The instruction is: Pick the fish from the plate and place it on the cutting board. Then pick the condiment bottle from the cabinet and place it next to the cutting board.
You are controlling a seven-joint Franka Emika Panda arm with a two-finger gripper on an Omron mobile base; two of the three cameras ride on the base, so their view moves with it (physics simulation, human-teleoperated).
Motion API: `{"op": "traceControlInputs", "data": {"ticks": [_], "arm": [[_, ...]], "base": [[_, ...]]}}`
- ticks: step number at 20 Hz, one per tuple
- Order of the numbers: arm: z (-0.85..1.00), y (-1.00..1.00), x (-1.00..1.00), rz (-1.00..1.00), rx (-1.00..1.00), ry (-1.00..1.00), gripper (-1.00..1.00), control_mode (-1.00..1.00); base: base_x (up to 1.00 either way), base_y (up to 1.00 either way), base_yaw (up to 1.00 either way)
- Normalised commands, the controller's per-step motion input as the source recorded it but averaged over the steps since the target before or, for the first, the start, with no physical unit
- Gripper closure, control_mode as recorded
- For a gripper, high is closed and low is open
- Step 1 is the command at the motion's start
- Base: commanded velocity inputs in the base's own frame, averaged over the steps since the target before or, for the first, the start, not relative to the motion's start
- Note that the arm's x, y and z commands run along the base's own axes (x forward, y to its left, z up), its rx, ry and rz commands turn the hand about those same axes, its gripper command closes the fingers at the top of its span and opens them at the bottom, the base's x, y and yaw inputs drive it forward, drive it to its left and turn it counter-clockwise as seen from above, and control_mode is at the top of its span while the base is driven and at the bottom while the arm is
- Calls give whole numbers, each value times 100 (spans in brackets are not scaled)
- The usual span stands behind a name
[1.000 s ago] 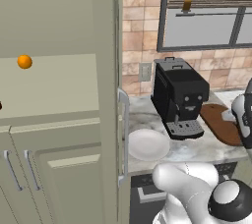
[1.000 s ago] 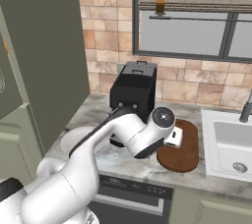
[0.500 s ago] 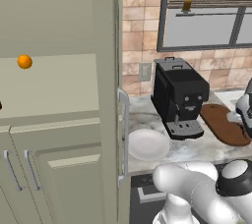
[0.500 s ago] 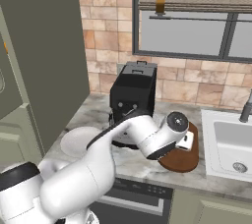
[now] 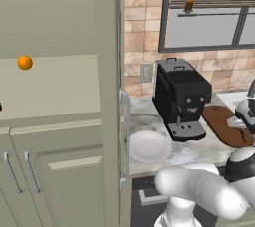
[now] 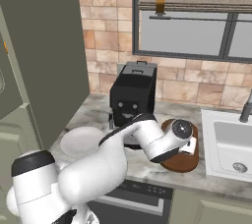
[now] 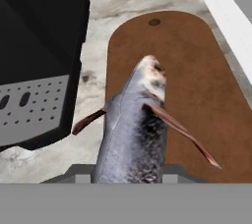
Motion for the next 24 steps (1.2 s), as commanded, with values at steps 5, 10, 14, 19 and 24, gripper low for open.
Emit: {"op": "traceControlInputs", "data": {"ticks": [5, 10, 14, 19, 24], "arm": [[-12, -2, 36, 0, 0, 0, 100, -100], [-8, -22, 33, 0, 0, 0, 100, -100], [-22, -36, 21, 0, 0, 0, 100, -100], [-34, -23, 13, 0, 0, 0, 100, -100], [-27, -5, 4, 0, 0, 0, 100, -100]], "base": [[0, 0, 0], [0, 0, 0], [0, 0, 0], [0, 0, 0], [0, 0, 0]]}}
